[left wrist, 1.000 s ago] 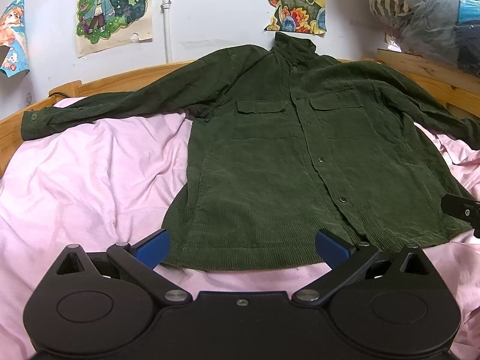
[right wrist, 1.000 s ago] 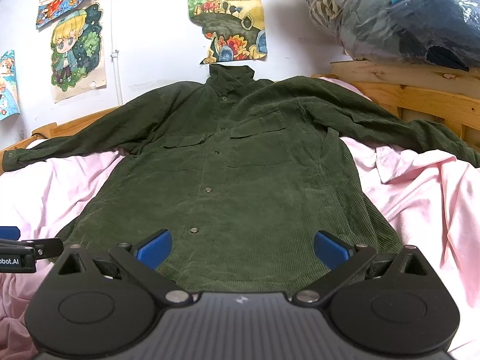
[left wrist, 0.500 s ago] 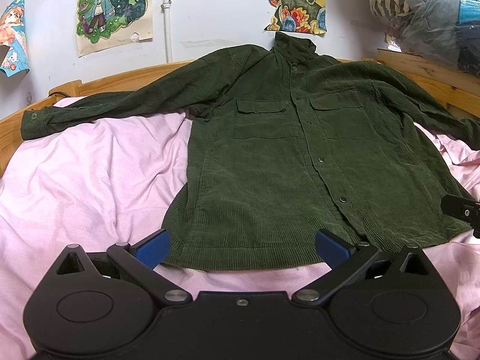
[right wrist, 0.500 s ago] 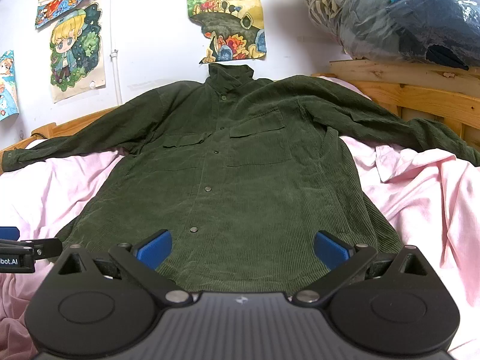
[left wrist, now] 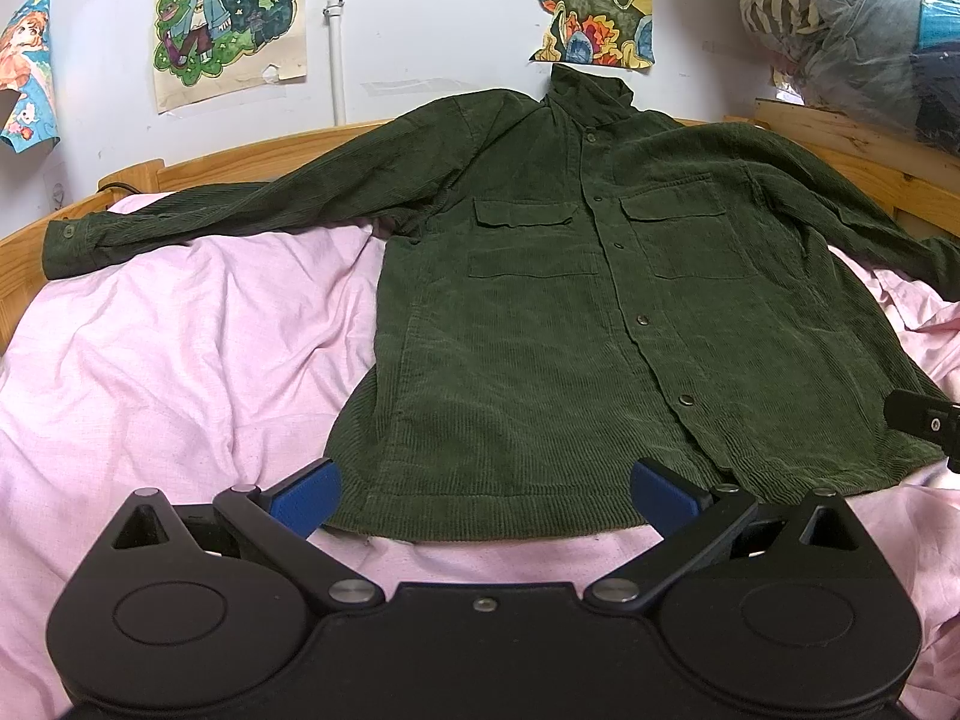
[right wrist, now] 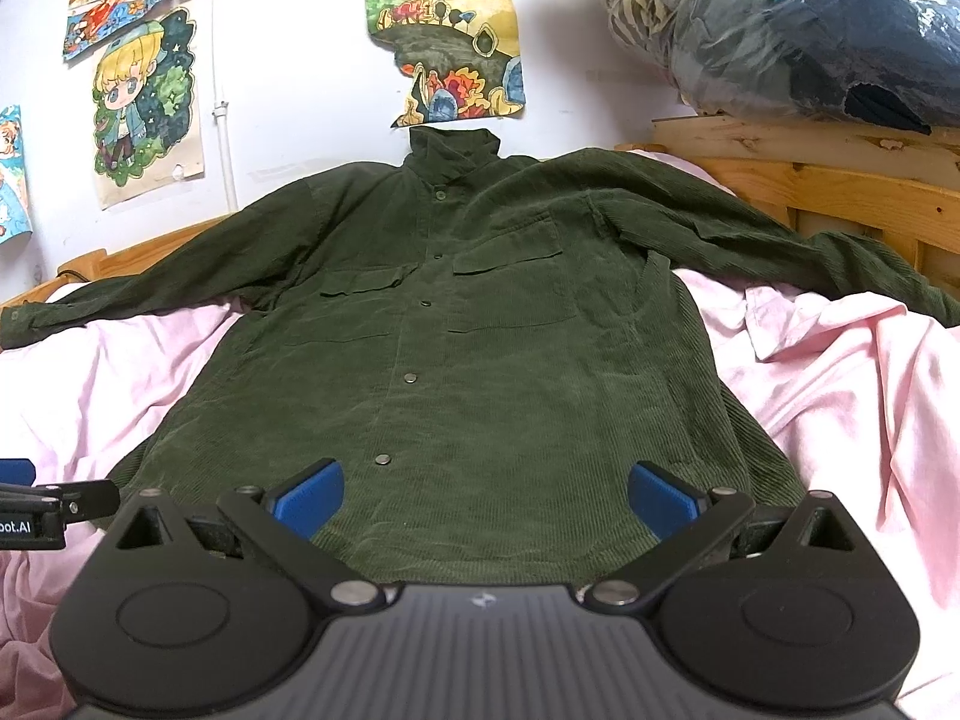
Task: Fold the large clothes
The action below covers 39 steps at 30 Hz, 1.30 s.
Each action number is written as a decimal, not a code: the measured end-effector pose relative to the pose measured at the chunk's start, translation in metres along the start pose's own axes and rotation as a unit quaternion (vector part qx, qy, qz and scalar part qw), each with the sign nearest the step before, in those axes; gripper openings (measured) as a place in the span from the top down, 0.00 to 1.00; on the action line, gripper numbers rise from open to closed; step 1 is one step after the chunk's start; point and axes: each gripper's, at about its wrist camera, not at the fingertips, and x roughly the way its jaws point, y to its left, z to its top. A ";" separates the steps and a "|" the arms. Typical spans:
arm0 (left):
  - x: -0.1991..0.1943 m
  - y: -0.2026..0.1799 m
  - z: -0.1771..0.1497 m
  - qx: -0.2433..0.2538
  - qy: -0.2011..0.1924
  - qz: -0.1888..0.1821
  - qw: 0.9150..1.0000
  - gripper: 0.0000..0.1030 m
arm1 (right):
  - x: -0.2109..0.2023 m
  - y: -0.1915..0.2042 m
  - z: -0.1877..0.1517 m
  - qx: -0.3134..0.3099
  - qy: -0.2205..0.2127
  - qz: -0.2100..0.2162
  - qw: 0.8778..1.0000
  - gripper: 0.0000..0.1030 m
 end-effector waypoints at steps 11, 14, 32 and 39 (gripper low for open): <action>0.000 0.001 0.000 0.000 0.000 0.000 1.000 0.01 | 0.001 -0.002 -0.001 0.000 0.001 0.000 1.000 0.00; 0.000 0.001 0.000 0.000 0.000 -0.001 1.000 0.01 | 0.000 -0.004 -0.003 0.001 0.001 0.000 1.000 0.00; 0.001 0.000 0.002 0.002 0.008 0.004 1.000 0.01 | 0.010 -0.006 0.011 0.010 0.035 -0.050 0.998 0.00; 0.012 0.003 0.021 -0.003 0.028 0.005 1.000 0.01 | 0.008 -0.012 0.058 0.007 0.064 -0.108 0.992 0.00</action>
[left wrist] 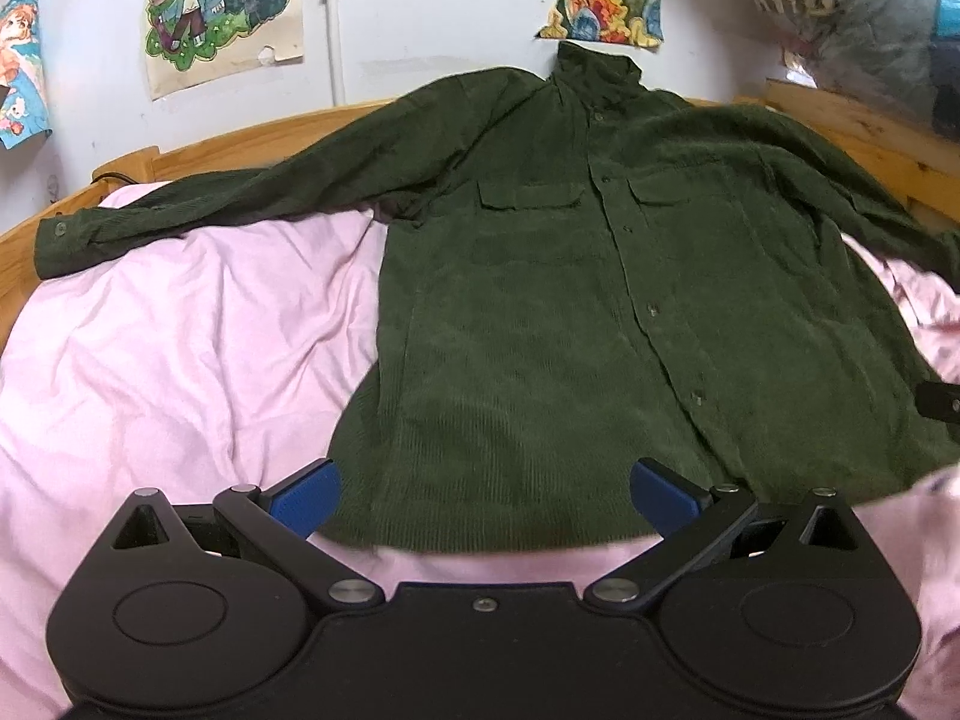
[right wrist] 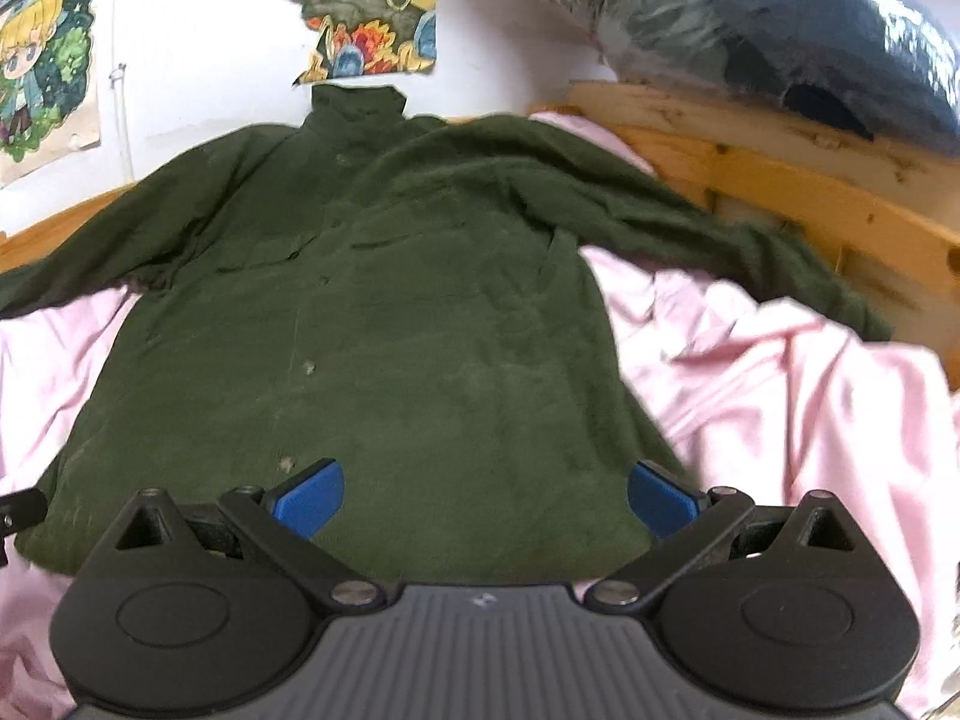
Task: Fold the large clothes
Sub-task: 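Grasp the sleeve cuff with the right tool and lift it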
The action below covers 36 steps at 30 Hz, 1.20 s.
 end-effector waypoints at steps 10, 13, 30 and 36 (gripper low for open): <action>-0.006 -0.008 0.080 0.006 -0.022 -0.011 1.000 0.01 | -0.007 -0.024 0.038 0.016 -0.019 -0.010 1.000 0.00; -0.007 -0.013 0.099 0.022 -0.029 -0.001 0.999 0.01 | -0.003 -0.034 0.044 0.028 -0.021 -0.010 0.999 0.00; 0.036 -0.072 0.172 0.123 -0.009 -0.031 0.992 0.01 | 0.044 -0.093 0.058 -0.016 -0.054 -0.034 0.998 0.00; 0.084 -0.091 0.148 0.121 -0.006 -0.072 0.990 0.01 | 0.078 -0.155 0.065 -0.072 -0.065 -0.169 0.981 0.00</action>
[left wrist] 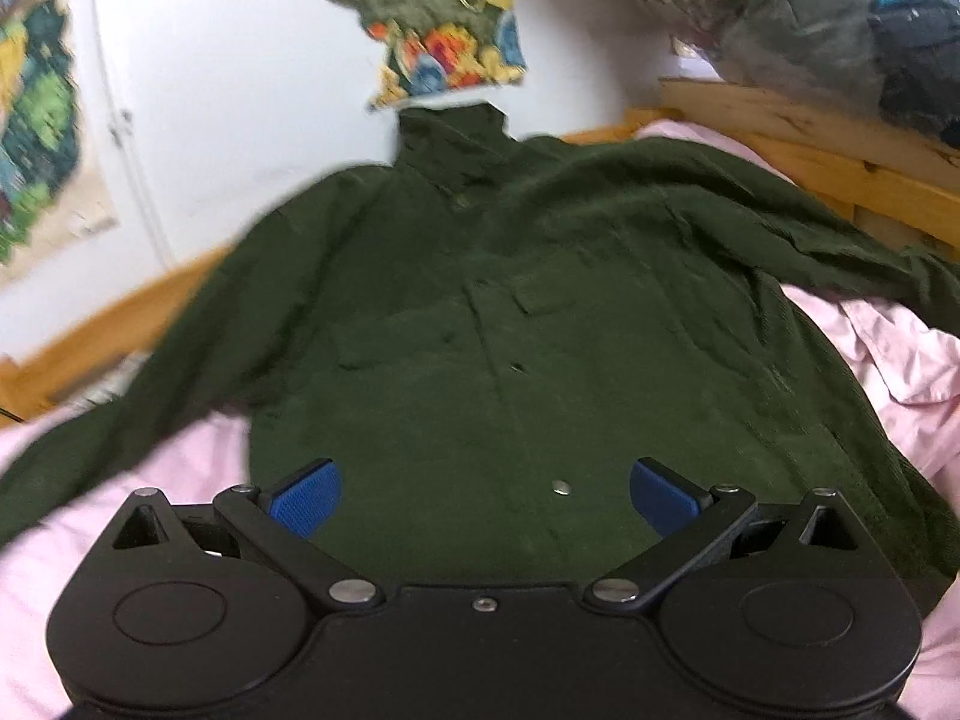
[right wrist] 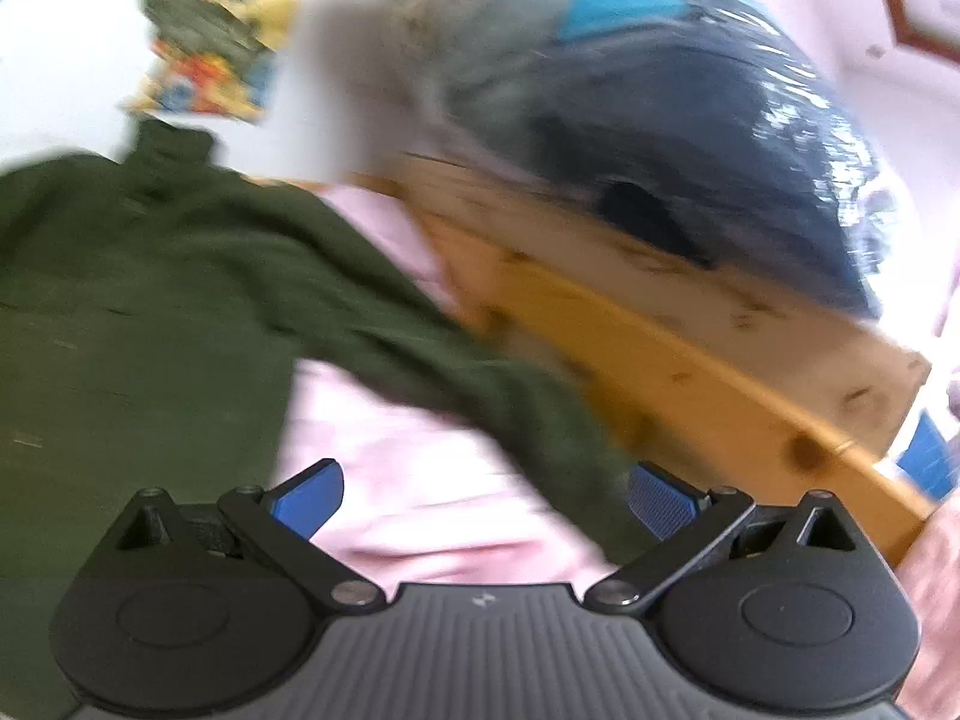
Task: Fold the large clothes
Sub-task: 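Grasp the sleeve cuff with the right tool and lift it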
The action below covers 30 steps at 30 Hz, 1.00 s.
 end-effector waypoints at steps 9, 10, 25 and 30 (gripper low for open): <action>0.046 0.005 -0.051 0.111 0.066 -0.008 0.992 0.01 | 0.116 -0.045 -0.004 -0.006 0.100 -0.019 0.995 0.08; 0.047 0.010 -0.055 0.115 0.071 -0.005 0.991 0.01 | 0.122 -0.049 -0.006 0.003 0.108 -0.013 0.994 0.11; 0.035 0.034 -0.062 0.097 0.077 -0.006 0.992 0.01 | 0.056 -0.064 0.060 0.024 0.085 0.066 0.994 0.82; 0.027 0.031 -0.048 0.091 0.054 -0.038 0.994 0.01 | -0.017 -0.021 0.130 -0.011 0.011 0.234 0.972 0.82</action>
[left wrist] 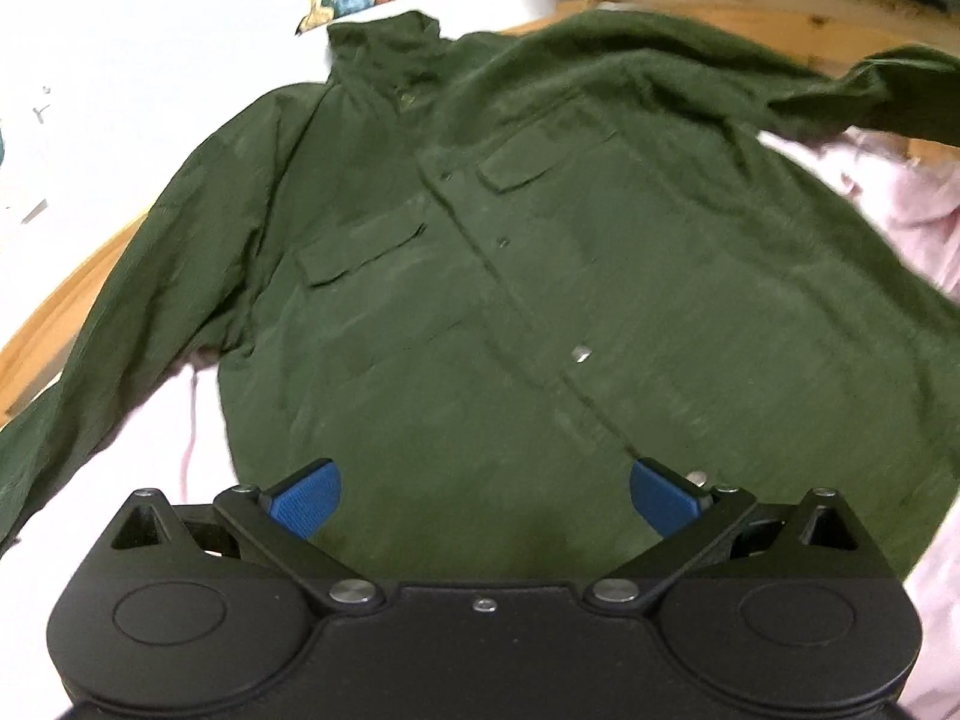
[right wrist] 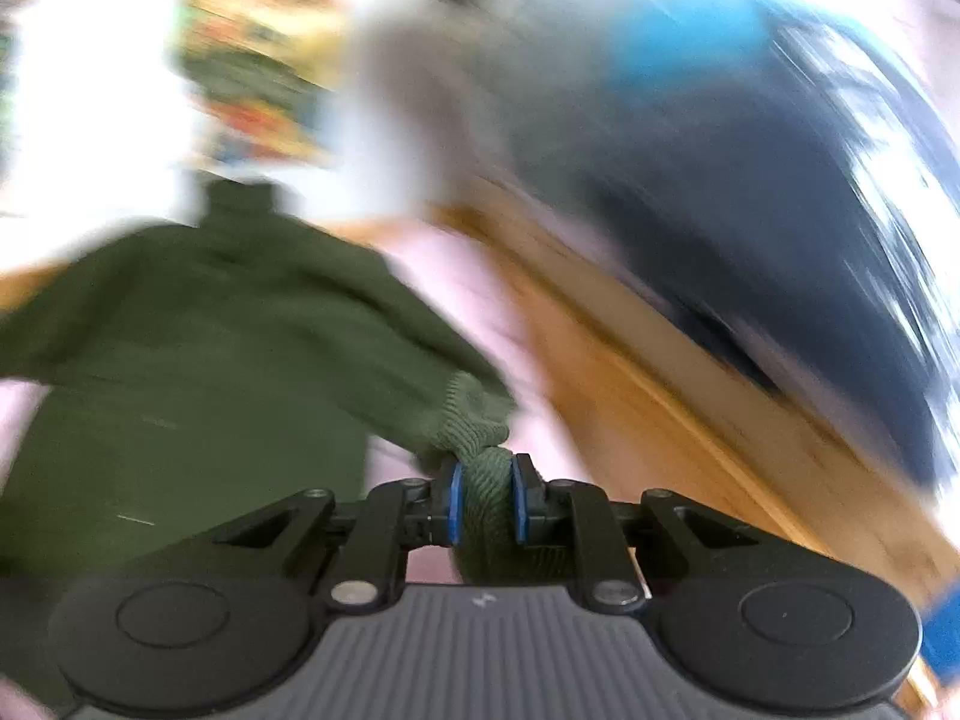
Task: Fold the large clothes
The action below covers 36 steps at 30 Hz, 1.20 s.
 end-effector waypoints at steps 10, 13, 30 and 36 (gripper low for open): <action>-0.036 -0.014 -0.011 0.045 -0.048 -0.169 0.983 0.01 | 0.085 0.206 0.035 -0.109 -0.028 0.279 0.954 0.81; -0.035 -0.010 -0.015 0.046 -0.027 -0.192 0.980 0.01 | 0.133 0.247 0.032 -0.105 0.000 0.346 0.932 0.68; 0.031 0.107 -0.004 -0.043 0.007 -0.065 0.997 0.01 | 0.279 0.086 0.073 0.030 -0.005 0.033 0.999 0.27; 0.095 0.110 0.019 -0.039 0.018 -0.077 0.996 0.08 | 0.301 0.054 0.108 0.102 -0.052 0.023 0.993 1.00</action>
